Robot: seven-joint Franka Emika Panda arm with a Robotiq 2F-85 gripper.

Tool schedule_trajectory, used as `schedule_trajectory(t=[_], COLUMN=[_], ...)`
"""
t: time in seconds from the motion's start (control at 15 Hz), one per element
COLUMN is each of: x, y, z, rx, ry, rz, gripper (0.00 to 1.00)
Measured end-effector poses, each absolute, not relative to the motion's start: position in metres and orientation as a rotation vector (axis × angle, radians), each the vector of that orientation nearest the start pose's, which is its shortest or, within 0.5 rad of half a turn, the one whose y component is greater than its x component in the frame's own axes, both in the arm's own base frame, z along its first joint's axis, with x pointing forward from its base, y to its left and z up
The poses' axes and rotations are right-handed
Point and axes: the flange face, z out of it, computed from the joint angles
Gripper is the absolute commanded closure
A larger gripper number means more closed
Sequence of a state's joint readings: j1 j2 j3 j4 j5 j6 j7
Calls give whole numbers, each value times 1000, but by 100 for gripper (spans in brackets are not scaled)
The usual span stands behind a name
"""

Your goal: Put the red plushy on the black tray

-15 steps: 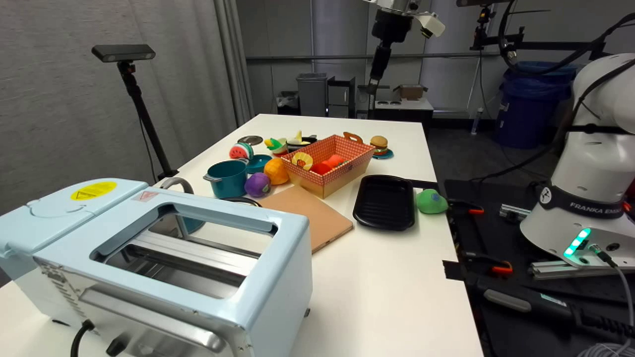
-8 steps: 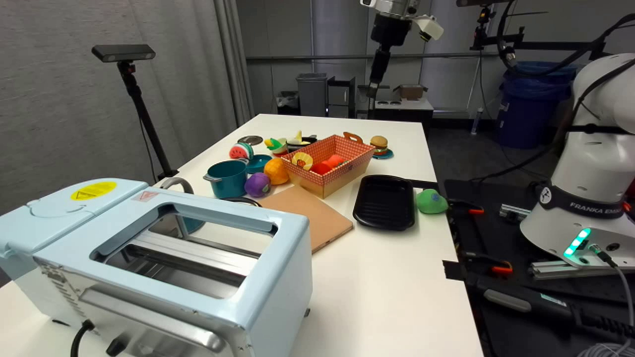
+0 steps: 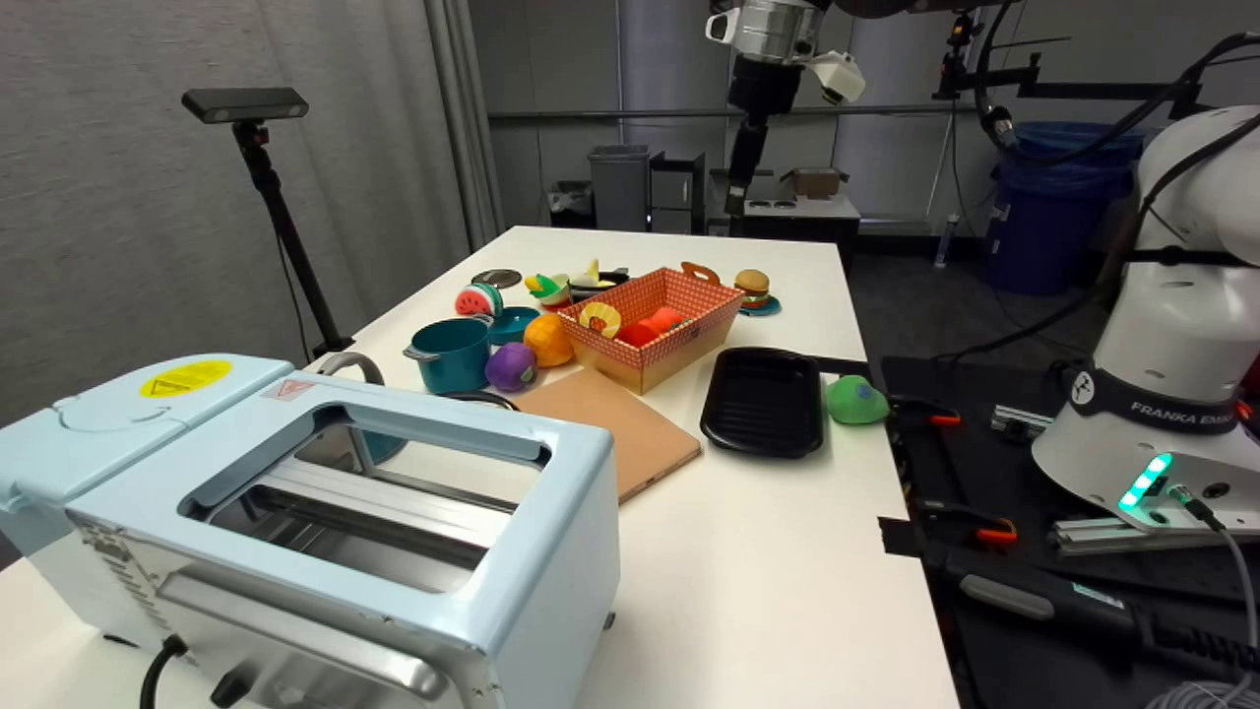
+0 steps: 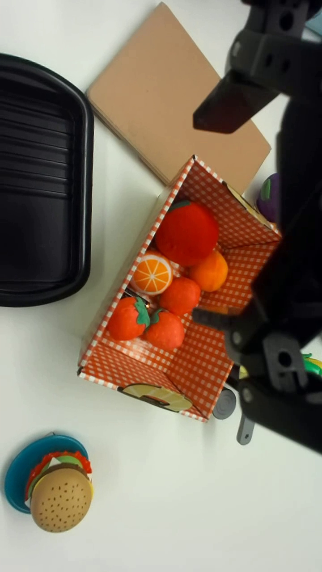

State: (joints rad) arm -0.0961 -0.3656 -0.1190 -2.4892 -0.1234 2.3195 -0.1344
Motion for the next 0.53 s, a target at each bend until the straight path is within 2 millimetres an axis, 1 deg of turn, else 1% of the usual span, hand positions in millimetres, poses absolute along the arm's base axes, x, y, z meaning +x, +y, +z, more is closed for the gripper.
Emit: schedule_trajectory(t=[0.53], x=[457], y=[-112], z=[400], rx=[-3226], ry=[29], rz=[-245], gripper=[0])
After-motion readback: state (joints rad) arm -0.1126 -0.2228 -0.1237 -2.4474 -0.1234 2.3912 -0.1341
